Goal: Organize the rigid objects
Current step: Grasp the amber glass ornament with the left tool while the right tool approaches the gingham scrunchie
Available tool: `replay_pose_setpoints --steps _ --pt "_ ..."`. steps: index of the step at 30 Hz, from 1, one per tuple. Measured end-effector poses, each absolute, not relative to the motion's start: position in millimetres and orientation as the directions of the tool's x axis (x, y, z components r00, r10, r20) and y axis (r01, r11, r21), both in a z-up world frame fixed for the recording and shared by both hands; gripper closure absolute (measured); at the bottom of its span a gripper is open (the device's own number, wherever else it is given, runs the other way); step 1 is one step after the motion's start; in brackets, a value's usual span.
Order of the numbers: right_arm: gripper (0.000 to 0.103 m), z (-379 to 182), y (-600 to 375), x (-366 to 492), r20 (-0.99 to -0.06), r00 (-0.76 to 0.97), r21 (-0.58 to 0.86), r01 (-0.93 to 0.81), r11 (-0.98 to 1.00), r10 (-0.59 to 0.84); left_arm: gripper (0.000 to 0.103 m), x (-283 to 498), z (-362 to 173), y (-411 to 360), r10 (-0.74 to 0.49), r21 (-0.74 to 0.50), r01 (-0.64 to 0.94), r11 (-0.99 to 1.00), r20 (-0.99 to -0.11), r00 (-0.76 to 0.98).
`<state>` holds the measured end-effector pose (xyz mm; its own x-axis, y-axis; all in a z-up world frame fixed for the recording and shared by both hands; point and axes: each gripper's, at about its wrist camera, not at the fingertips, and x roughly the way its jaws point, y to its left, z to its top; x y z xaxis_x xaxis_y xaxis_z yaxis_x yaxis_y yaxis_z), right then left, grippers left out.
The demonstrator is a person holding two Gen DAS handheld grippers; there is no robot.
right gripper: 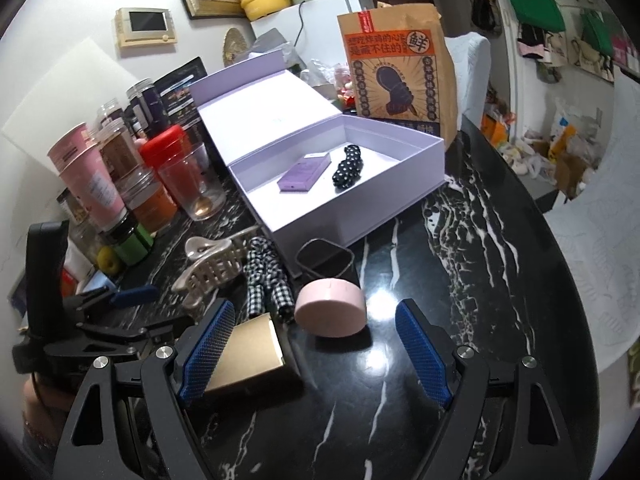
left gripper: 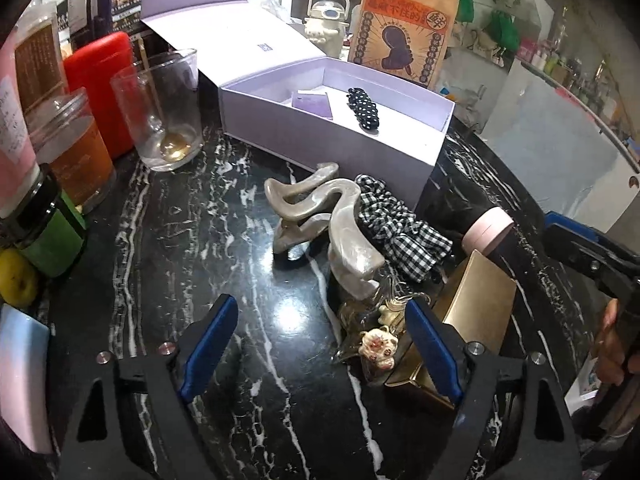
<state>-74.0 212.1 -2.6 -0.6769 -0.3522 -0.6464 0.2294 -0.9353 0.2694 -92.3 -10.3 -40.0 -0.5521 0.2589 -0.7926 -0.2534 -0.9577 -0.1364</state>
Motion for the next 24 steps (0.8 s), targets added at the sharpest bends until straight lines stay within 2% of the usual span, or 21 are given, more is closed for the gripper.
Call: replay_pose_setpoints --steps 9,14,18,24 --pt "0.019 -7.5 205.9 -82.1 -0.658 -0.656 0.274 0.249 -0.929 -0.370 0.020 -85.0 -38.6 -4.9 0.310 -0.158 -0.313 -0.937 -0.792 -0.526" --pt "0.019 -9.0 204.9 -84.3 -0.660 -0.653 0.274 0.252 -0.928 -0.372 0.020 -83.5 -42.8 -0.6 0.280 -0.118 -0.324 -0.939 -0.808 -0.517" --pt "0.019 -6.1 203.1 -84.3 -0.651 -0.657 0.268 0.269 -0.925 -0.380 0.021 -83.9 -46.2 -5.5 0.280 -0.131 -0.308 -0.942 -0.812 -0.512" --pt "0.019 -2.8 192.9 -86.9 -0.642 -0.648 0.263 0.316 -0.912 -0.410 0.038 -84.2 -57.8 -3.2 0.278 -0.132 -0.316 -0.940 -0.831 -0.481"
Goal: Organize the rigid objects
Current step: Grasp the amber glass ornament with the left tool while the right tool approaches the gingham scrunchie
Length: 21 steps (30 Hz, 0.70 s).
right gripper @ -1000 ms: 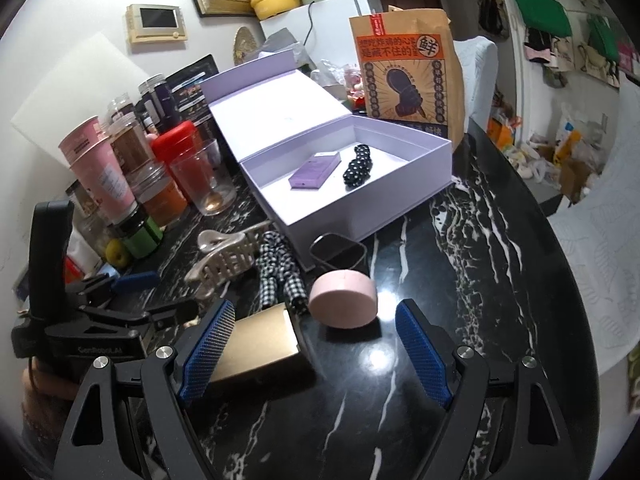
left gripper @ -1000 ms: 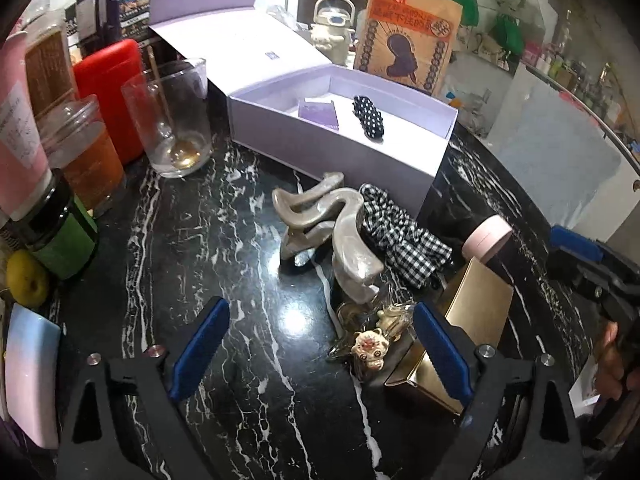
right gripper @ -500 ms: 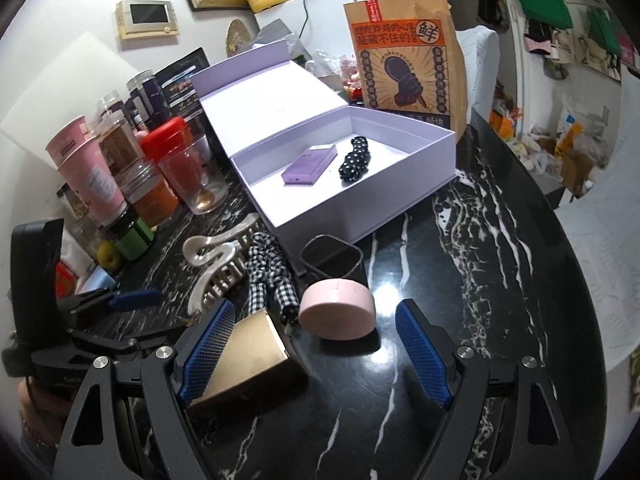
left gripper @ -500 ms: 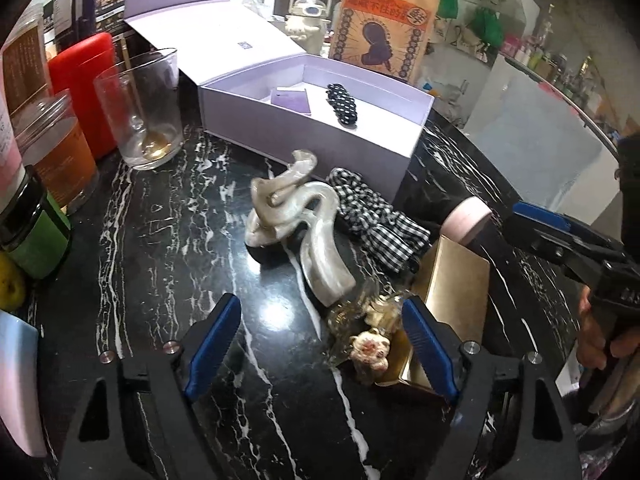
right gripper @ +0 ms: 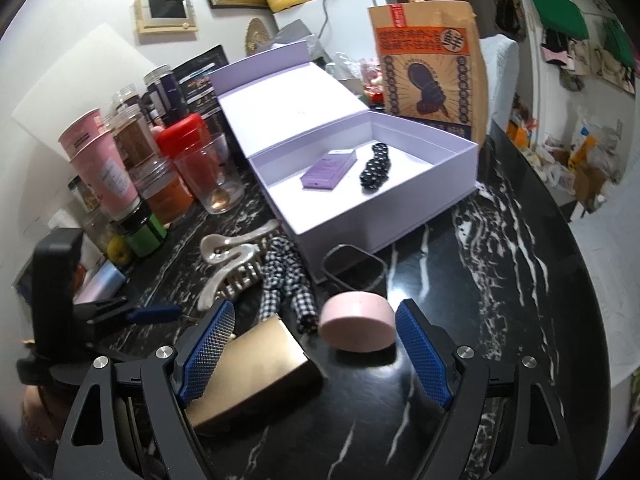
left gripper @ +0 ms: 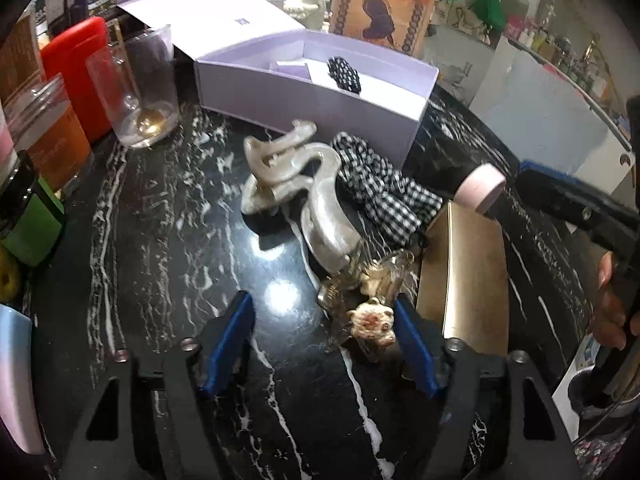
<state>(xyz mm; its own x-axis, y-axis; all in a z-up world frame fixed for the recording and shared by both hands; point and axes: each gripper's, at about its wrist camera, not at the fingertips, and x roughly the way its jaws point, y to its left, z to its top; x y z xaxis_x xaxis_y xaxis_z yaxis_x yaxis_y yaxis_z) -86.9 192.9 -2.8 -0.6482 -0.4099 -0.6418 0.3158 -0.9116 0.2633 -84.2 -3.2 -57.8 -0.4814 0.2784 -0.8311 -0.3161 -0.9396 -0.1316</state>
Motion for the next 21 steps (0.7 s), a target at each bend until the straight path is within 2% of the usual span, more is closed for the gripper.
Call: replay_pose_setpoints --steps 3,8,9,21 --pt "0.019 -1.0 186.2 -87.3 -0.638 -0.640 0.258 0.344 -0.903 -0.427 0.044 -81.3 -58.2 3.1 0.263 -0.092 -0.340 -0.936 -0.826 -0.498" --pt "0.019 2.8 173.4 -89.4 -0.631 -0.625 0.257 0.392 -0.883 -0.461 0.068 -77.8 -56.8 7.7 0.256 -0.072 -0.352 -0.933 -0.822 -0.509" --pt "0.019 3.1 171.2 -90.0 -0.630 -0.619 0.259 0.401 -0.879 -0.469 0.070 -77.0 -56.4 7.5 0.259 -0.076 -0.352 -0.933 -0.823 -0.506" --pt "0.019 -13.3 135.7 -113.4 -0.691 -0.523 0.269 0.455 -0.849 -0.499 0.070 -71.1 -58.2 -41.1 0.185 -0.087 -0.207 -0.975 -0.832 -0.523"
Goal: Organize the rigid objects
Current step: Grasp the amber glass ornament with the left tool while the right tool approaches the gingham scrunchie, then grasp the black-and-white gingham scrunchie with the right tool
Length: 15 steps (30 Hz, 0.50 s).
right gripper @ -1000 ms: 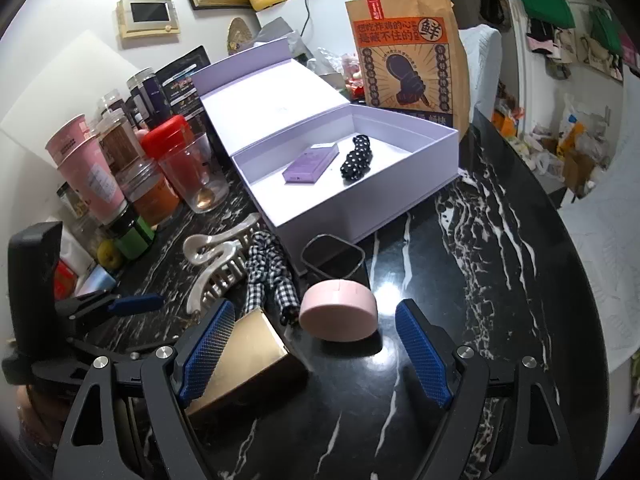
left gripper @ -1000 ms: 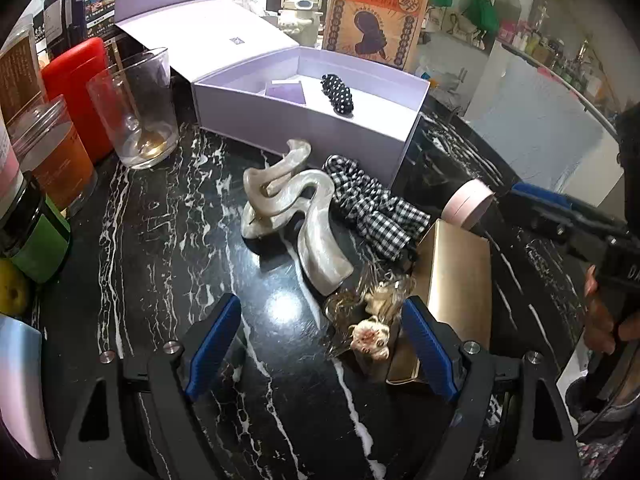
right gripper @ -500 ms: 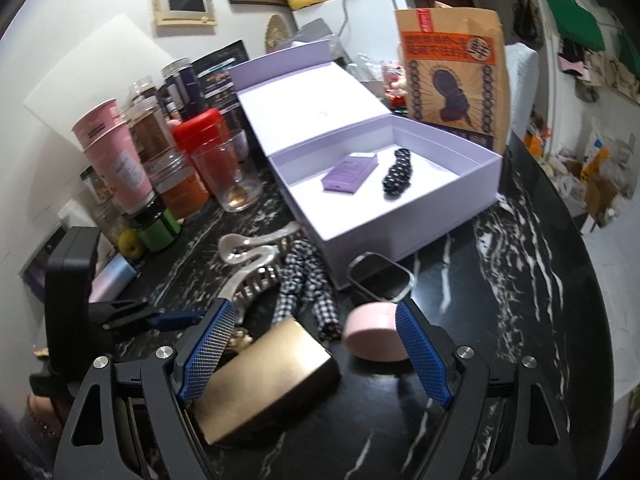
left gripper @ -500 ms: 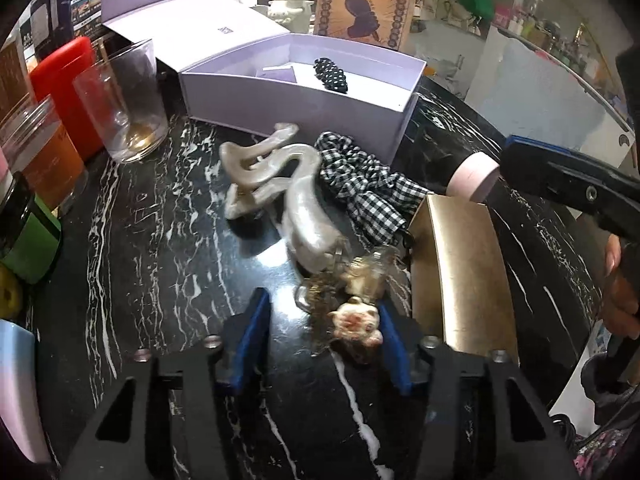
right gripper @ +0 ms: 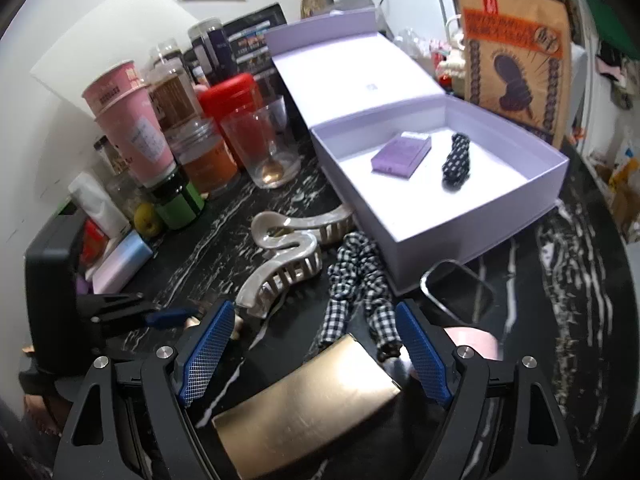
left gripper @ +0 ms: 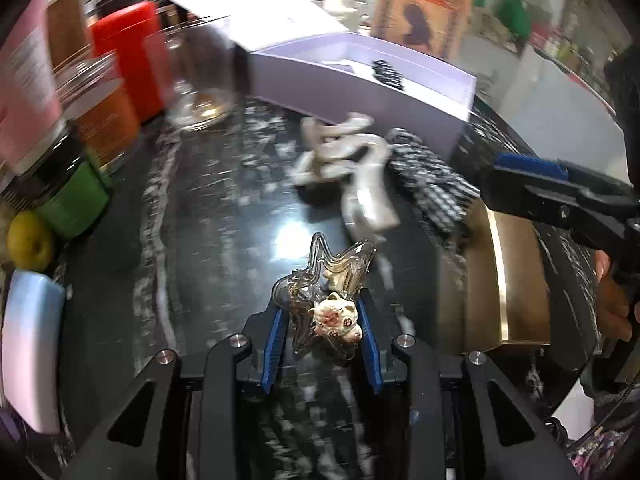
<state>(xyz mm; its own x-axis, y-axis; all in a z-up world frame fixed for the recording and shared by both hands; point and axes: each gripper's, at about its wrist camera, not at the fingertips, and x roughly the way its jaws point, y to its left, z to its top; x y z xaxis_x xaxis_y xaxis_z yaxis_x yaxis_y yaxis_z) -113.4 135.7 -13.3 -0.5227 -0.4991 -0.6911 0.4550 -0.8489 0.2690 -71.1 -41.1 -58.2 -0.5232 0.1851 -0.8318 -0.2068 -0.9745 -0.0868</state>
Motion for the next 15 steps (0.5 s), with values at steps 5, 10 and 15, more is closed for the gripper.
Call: replay_pose_setpoints --steps 5,10,15 --pt "0.020 -23.2 124.8 -130.0 -0.751 -0.495 0.232 0.421 -0.877 -0.437 0.070 -79.4 -61.0 -55.8 0.157 -0.081 -0.161 -0.984 -0.825 -0.543" --pt "0.020 -29.0 114.6 -142.8 -0.785 -0.474 0.184 0.435 -0.881 -0.398 0.070 -84.0 -61.1 -69.2 0.140 -0.077 -0.135 -0.988 -0.822 -0.552" --pt "0.020 -32.8 105.3 -150.0 -0.813 -0.445 0.159 0.449 -0.879 -0.375 0.070 -84.1 -60.9 -78.0 0.125 -0.076 -0.110 -0.991 -0.817 -0.563"
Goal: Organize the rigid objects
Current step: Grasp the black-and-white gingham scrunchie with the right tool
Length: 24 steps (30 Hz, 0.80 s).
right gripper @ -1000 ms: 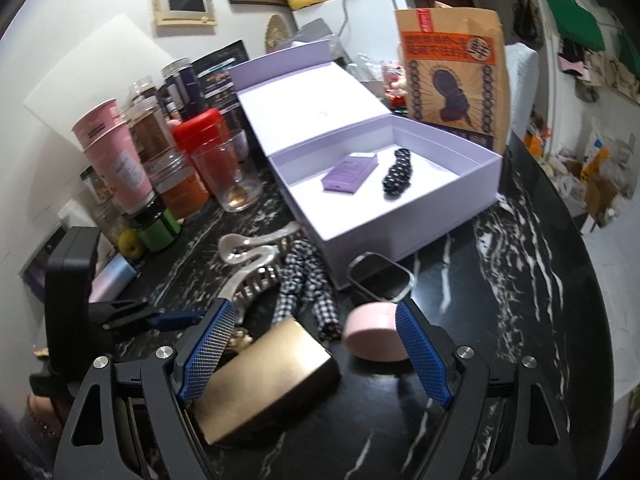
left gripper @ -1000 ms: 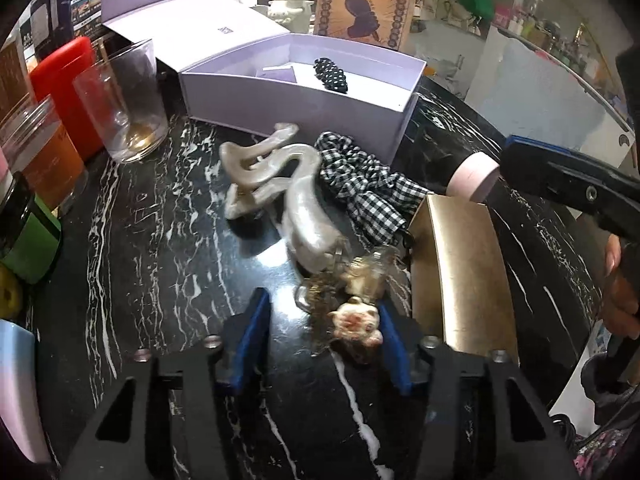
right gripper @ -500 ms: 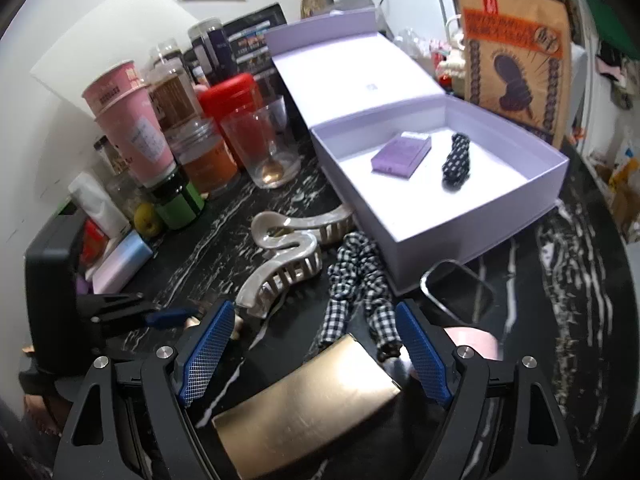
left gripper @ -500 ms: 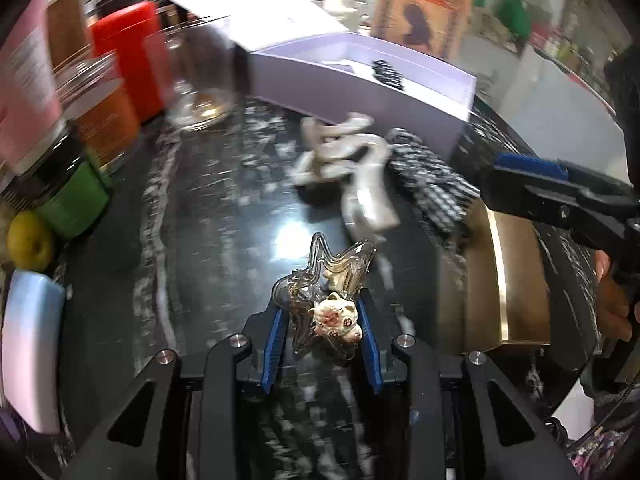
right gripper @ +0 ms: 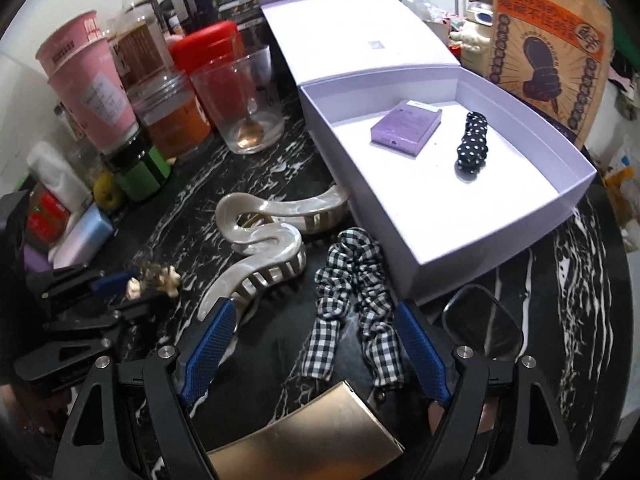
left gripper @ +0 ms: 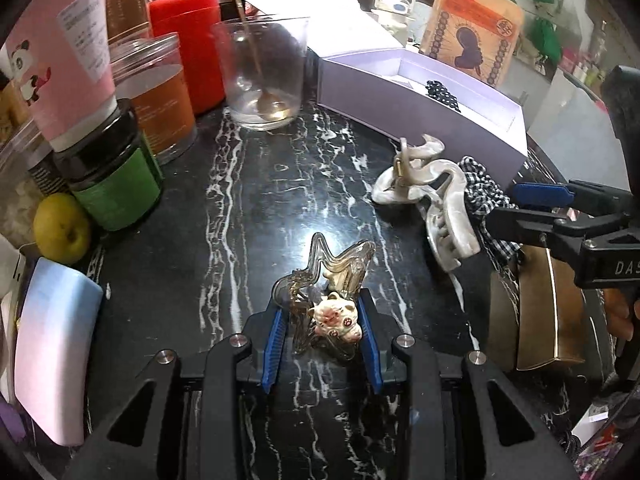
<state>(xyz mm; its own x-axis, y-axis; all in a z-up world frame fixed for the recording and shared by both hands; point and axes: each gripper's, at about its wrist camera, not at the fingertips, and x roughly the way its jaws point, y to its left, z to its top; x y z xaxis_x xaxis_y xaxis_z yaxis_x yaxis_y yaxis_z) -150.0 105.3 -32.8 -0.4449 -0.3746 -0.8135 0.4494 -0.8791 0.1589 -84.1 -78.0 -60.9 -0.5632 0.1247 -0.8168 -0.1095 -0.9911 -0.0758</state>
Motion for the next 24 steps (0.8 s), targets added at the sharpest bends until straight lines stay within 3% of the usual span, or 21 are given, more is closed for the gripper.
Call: replay_pose_setpoints --steps 8,10,12,14,17,22,23,24 --pt "0.036 -40.2 80.7 -147.9 -0.856 -0.425 0.041 0.514 -0.857 -0.295 0.070 -83.0 -61.9 -81.2 0.113 -0.070 -0.095 -0.993 -0.805 -0.583" --pt "0.048 -38.5 81.3 -148.3 -0.856 -0.435 0.029 0.502 -0.864 -0.281 0.070 -83.0 -61.9 -81.5 0.113 -0.071 -0.095 -0.993 -0.803 -0.585" --pt "0.069 -37.5 85.3 -149.3 -0.852 -0.444 0.032 0.484 -0.874 -0.277 0.070 -83.5 -62.2 -82.0 0.111 -0.072 -0.091 -0.993 -0.801 -0.588" --pt "0.082 -36.6 90.3 -151.3 -0.850 -0.456 0.024 0.467 -0.884 -0.264 0.070 -83.4 -62.5 -81.8 0.107 -0.071 -0.083 -0.994 -0.797 -0.594" --pt "0.092 -35.9 93.3 -150.1 -0.844 -0.457 0.035 0.472 -0.881 -0.279 0.070 -83.1 -62.6 -82.2 0.106 -0.076 -0.076 -0.994 -0.794 -0.599" --pt "0.089 -34.1 90.0 -147.5 -0.848 -0.453 0.024 0.482 -0.876 -0.273 0.070 -82.3 -62.2 -81.6 0.102 -0.072 -0.074 -0.995 -0.797 -0.595" --pt "0.081 -33.6 88.5 -147.2 -0.851 -0.453 0.017 0.482 -0.876 -0.266 0.070 -82.1 -62.3 -81.4 0.101 -0.070 -0.075 -0.995 -0.797 -0.595" --pt "0.066 -34.2 87.6 -147.5 -0.854 -0.447 0.019 0.484 -0.875 -0.266 0.070 -82.3 -62.4 -81.4 0.100 -0.069 -0.075 -0.995 -0.797 -0.595"
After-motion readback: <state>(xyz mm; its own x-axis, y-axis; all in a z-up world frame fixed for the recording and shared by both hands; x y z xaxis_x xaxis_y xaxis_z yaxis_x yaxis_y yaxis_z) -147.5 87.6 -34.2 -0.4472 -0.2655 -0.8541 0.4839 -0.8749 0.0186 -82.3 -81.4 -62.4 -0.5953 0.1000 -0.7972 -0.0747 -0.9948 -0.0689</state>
